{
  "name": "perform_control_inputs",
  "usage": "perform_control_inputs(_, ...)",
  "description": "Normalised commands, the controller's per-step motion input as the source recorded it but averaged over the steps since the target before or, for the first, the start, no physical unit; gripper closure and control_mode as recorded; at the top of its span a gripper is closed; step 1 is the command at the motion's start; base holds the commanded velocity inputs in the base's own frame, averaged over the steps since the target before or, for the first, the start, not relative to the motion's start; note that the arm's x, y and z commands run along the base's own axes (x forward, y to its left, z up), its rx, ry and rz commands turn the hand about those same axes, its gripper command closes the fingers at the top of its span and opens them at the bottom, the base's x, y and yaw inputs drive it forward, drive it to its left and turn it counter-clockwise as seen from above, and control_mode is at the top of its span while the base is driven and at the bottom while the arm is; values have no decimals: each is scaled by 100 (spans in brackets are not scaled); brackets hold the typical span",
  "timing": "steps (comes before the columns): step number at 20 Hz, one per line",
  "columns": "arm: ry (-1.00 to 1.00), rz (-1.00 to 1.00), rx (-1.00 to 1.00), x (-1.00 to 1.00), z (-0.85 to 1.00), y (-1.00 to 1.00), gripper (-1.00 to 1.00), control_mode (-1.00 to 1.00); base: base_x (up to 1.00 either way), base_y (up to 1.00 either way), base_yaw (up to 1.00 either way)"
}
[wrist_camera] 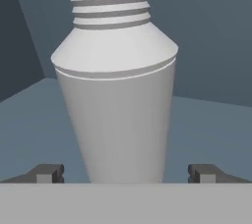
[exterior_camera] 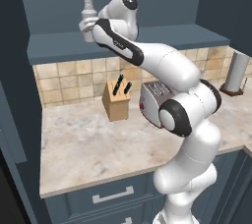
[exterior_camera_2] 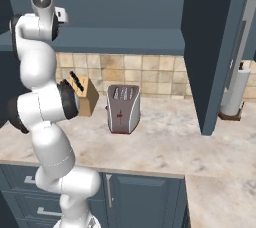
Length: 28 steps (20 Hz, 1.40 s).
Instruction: Move the cutting board and knife to the sink. Then move spray from the cabinet to the counter.
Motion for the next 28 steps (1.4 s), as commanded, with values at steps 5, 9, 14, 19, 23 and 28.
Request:
perform_control_inputs(5, 0, 0, 0, 11, 0, 14, -100, -100, 0, 0, 0)
perform_control_inputs(9, 0, 0, 0, 15, 0, 0, -100, -100, 0, 0, 0)
perform_control_inputs(14, 0, 0, 0, 15, 0, 1, -100, -100, 0, 0, 0)
perform_control_inputs(19, 0, 0, 0, 1, 0, 1, -100, -100, 0, 0, 0)
perform_control_inputs(23, 0, 0, 0, 0, 0, 0, -100, -100, 0, 0, 0)
perform_control_inputs(28, 0, 0, 0, 0, 0, 0, 100, -100, 0, 0, 0)
